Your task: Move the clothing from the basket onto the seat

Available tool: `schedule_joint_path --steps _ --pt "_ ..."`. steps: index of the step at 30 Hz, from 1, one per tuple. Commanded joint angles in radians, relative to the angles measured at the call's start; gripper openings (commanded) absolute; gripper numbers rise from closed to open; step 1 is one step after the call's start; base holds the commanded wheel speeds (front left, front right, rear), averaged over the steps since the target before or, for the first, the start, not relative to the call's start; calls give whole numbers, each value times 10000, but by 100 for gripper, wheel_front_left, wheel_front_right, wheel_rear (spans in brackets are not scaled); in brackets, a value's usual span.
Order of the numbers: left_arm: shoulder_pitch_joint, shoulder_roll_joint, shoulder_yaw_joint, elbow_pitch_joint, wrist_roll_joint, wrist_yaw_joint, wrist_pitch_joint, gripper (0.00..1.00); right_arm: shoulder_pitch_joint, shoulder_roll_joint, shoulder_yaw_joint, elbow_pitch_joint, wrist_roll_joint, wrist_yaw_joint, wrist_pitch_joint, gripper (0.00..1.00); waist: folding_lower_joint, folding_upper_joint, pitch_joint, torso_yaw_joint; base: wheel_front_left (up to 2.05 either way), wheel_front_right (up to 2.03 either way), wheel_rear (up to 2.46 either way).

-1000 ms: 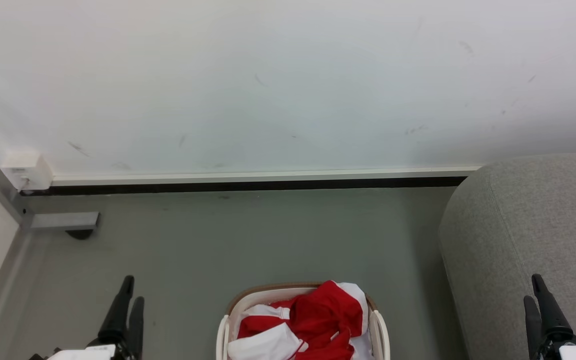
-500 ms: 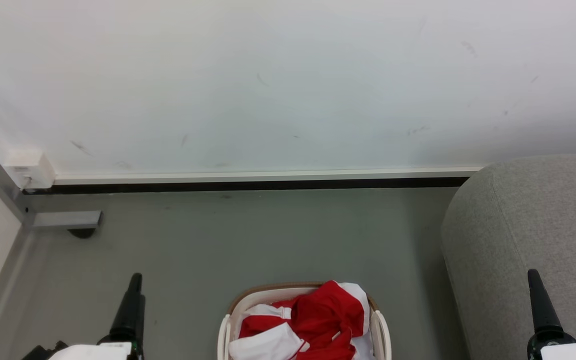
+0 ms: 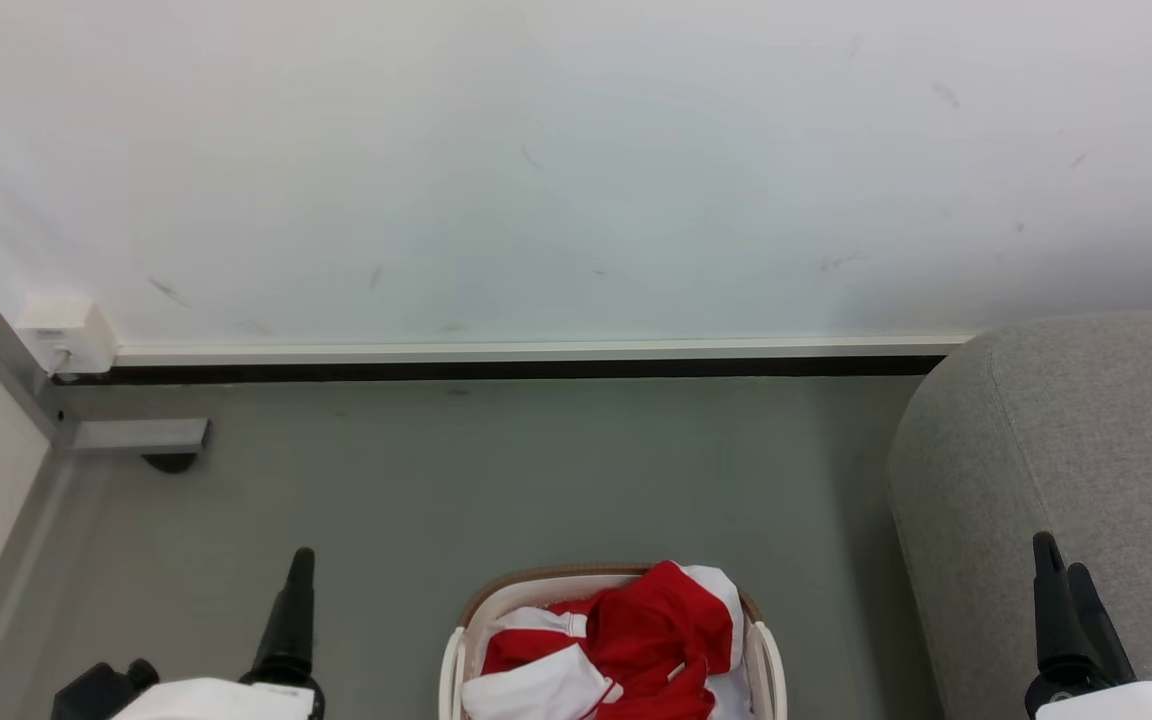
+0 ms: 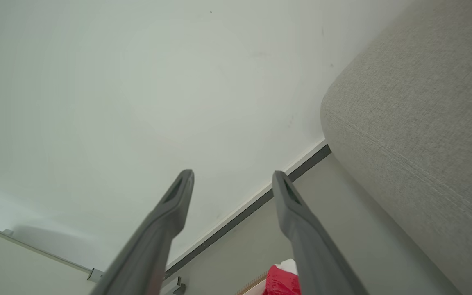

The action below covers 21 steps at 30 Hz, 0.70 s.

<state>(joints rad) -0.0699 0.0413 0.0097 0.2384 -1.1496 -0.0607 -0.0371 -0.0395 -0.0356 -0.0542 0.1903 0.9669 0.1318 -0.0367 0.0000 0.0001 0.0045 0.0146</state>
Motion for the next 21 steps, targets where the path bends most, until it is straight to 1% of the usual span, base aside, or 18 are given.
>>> schedule_joint_path --steps 1,8,15,16,21 --pt "-17 73 -51 -178 561 50 -134 100 -74 -117 35 -215 -604 -6 -130 100 0 -1 0 8 0 0 0" --pt "29 79 -129 -249 2075 155 -364 100 7 -127 90 -273 -1762 -7 -377 100 0 -1 9 37 0 0 0" --pt "33 85 -227 -322 3384 123 -594 100 27 -137 149 -287 -2756 -8 -595 100 0 -1 32 59 0 0 0" --pt "33 85 -227 -322 3384 123 -594 100 27 -137 149 -287 -2756 -8 -595 100 0 -1 32 59 0 0 0" --pt "56 89 -300 -343 4243 76 -762 100 46 -143 162 -273 -3441 -9 -751 100 0 -1 36 73 0 0 0"
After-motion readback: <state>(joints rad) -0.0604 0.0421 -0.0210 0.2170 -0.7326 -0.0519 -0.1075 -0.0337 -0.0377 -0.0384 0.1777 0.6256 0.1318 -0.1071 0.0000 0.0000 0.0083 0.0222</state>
